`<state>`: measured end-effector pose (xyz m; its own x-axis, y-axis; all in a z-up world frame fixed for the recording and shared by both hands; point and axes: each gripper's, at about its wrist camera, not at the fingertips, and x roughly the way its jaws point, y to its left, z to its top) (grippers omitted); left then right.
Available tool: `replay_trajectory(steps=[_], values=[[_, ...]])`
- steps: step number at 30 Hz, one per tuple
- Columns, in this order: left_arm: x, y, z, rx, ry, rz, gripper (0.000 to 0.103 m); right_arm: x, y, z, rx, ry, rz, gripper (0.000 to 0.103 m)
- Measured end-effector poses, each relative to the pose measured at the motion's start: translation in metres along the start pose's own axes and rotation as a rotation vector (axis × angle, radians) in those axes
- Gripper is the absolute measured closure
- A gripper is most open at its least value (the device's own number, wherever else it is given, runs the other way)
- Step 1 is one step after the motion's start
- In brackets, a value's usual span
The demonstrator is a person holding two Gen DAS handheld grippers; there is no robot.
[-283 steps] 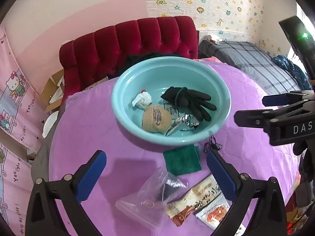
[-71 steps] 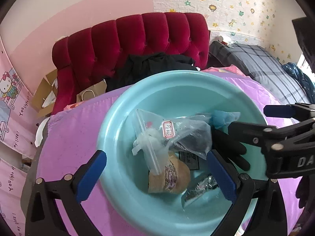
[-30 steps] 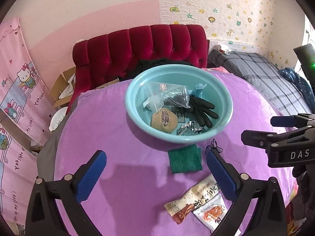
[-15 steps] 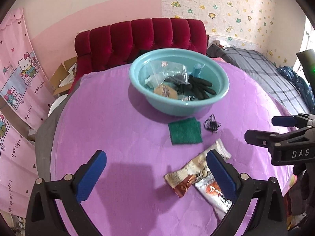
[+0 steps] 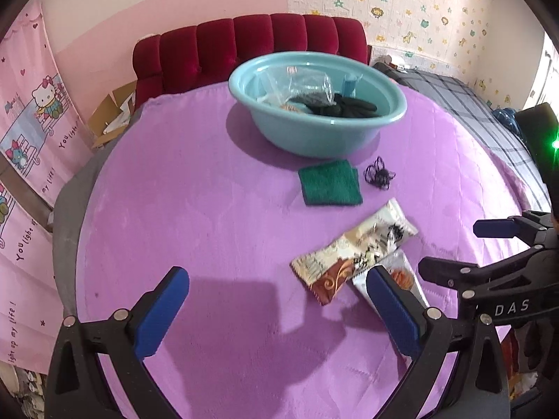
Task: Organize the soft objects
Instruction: 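Grasp the white noodle packet with the right tool while the left tool grasps the SEAMILD packet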
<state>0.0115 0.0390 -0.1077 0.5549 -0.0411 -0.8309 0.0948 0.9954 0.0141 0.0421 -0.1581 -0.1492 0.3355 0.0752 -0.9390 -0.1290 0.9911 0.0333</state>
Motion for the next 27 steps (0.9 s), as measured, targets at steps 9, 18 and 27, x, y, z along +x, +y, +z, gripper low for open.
replay_trajectory(steps=[9,18,27], values=[[0.019,-0.003,-0.031,-0.002,0.069,0.004,0.000,0.029,0.005,-0.021,-0.013,0.081,0.008,0.000],[0.032,0.000,-0.051,-0.017,0.118,0.014,0.000,0.060,0.013,-0.037,-0.029,0.167,0.045,0.005],[0.039,-0.011,-0.037,0.070,0.143,-0.024,0.000,0.056,0.020,-0.044,-0.090,0.151,0.060,0.072]])
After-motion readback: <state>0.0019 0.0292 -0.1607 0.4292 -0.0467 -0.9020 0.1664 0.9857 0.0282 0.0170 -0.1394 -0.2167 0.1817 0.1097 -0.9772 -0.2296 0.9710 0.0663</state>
